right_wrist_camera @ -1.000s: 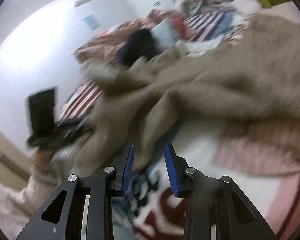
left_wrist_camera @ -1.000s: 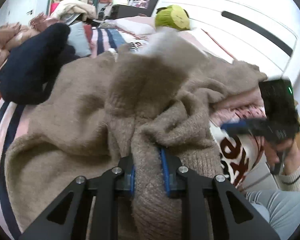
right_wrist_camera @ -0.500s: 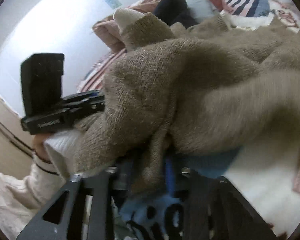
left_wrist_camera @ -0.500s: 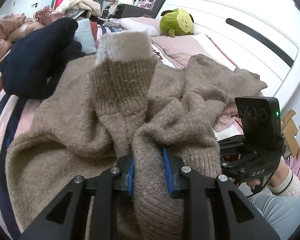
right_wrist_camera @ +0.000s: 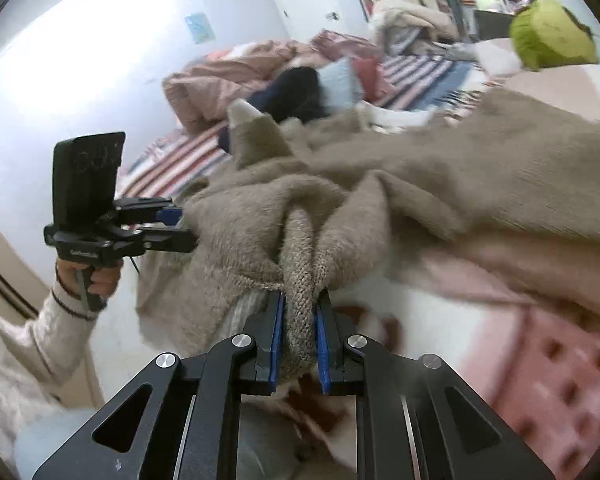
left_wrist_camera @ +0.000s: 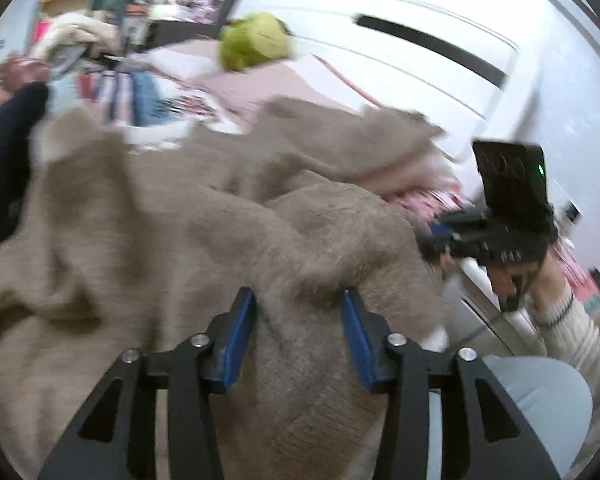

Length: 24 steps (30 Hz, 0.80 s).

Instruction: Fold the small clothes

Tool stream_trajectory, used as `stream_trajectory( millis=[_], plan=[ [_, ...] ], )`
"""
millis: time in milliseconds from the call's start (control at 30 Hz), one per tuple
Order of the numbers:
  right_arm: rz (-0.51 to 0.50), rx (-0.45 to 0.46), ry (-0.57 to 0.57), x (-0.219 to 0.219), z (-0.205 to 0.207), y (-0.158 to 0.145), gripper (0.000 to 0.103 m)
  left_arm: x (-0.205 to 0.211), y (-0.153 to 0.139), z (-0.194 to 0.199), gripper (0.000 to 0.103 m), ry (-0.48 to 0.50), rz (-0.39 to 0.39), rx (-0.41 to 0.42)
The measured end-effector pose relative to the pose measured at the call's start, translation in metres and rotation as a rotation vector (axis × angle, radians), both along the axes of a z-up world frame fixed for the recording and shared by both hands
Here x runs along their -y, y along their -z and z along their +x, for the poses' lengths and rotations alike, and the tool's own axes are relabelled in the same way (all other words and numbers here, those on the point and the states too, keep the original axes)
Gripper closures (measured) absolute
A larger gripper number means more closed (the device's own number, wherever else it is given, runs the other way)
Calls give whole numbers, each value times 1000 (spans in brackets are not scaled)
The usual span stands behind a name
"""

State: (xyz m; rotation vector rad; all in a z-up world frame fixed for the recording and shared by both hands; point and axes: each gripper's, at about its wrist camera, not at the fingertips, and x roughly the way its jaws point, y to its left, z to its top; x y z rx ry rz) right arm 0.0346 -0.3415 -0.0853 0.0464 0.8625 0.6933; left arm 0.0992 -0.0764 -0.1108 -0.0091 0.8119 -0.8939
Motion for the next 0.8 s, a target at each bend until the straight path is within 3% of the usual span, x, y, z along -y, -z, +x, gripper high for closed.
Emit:
stream_trajectory(
  millis=[67,200,267,333,367,467,567,667,800],
  plan=[
    [-51,-27,11,14,-13,-2,95,17,7,-7,47,63,5,-22],
    [-148,-146,44,44,-37,18,95,31,13,-19,39,134,22,-25],
    [-141,-208,53,50,-40,32,94,22,7,-20,30,118,-7,-16],
    [-137,-213,59,50,-40,35,92,2,-7,-19,23,65,-42,22],
    [-148,-210,69,48,-40,33,85,-3,-14,-17,21,35,-49,40],
    [-185,-155,125,47,-35,12,76,-35,-35,-8,14,-133,-18,140],
    [-157,-61,186,51,-33,-16,55,-64,-46,10,9,-317,41,219],
    [-97,37,207,45,-28,-40,49,-80,-44,37,9,-395,45,229],
    [-42,96,202,23,-13,-52,47,-73,-25,79,9,-452,83,192]
  ],
)
